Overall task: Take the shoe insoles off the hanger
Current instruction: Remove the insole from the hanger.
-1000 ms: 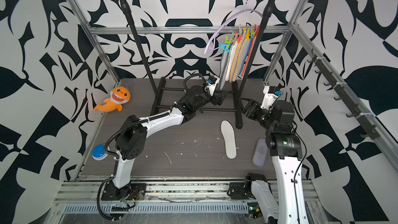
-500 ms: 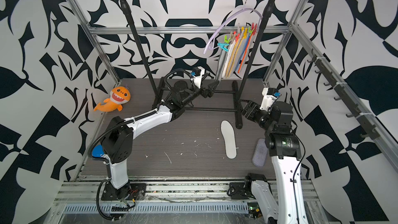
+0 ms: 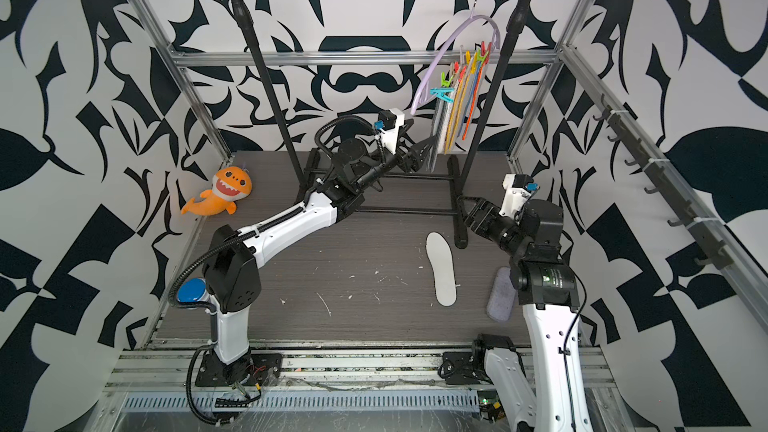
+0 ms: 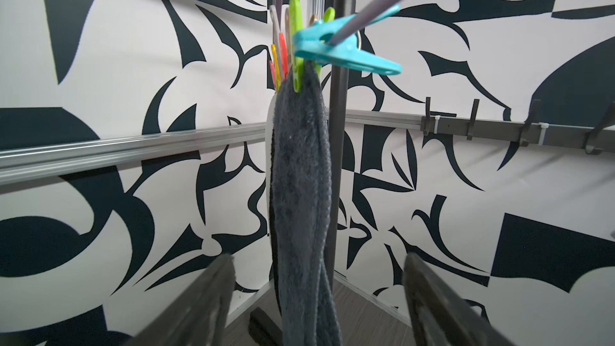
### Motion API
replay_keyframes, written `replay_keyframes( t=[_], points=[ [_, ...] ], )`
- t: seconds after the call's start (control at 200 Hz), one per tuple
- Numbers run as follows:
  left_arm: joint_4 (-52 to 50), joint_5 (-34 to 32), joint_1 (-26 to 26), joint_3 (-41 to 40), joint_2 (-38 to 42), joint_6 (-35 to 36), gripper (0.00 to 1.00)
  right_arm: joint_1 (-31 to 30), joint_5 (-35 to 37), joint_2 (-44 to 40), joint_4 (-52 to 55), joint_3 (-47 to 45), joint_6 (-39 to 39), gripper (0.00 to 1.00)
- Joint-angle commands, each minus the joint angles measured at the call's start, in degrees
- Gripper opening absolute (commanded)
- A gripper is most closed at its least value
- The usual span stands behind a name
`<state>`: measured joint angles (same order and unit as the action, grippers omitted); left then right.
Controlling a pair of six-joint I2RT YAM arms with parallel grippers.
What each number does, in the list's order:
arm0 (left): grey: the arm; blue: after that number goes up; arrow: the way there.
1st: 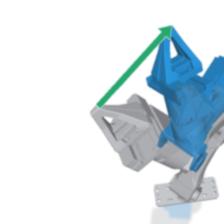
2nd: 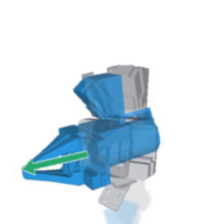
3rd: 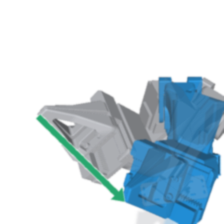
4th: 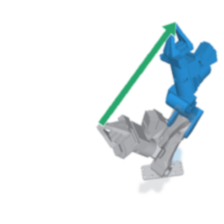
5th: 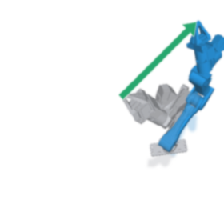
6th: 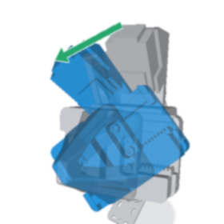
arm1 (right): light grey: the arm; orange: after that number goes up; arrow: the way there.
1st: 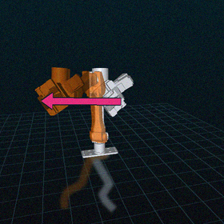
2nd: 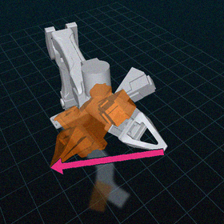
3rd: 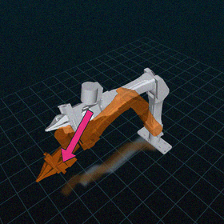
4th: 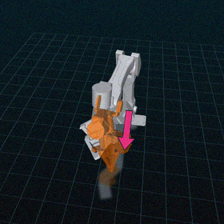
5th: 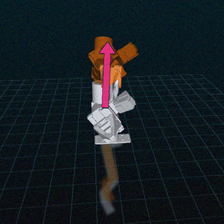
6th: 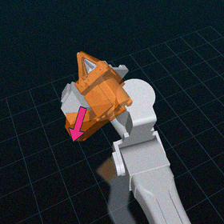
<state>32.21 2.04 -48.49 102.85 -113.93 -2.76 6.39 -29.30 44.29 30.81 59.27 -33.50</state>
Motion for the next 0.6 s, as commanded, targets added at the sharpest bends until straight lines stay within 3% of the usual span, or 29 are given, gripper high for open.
replay_keyframes(
  t=[0.0,0.19,0.595],
  points=[
    [-4.47,-7.27,-3.34,5.36,-4.23,7.49,0.84,0.22,-1.11,-1.28,-1.26,-0.27,-0.94,0.7],
    [-5.79,-17.96,-3.85,10.74,-8.1,7.6,0.73,0.26,-1.37,-2.69,-0.53,-0.83,-1.22,0.7],
    [-3.26,-13.59,-2.25,8.97,-7.34,3.44,0.62,0.27,-2.12,-3.45,0.15,-2.3,-0.96,0.69]
  ],
)
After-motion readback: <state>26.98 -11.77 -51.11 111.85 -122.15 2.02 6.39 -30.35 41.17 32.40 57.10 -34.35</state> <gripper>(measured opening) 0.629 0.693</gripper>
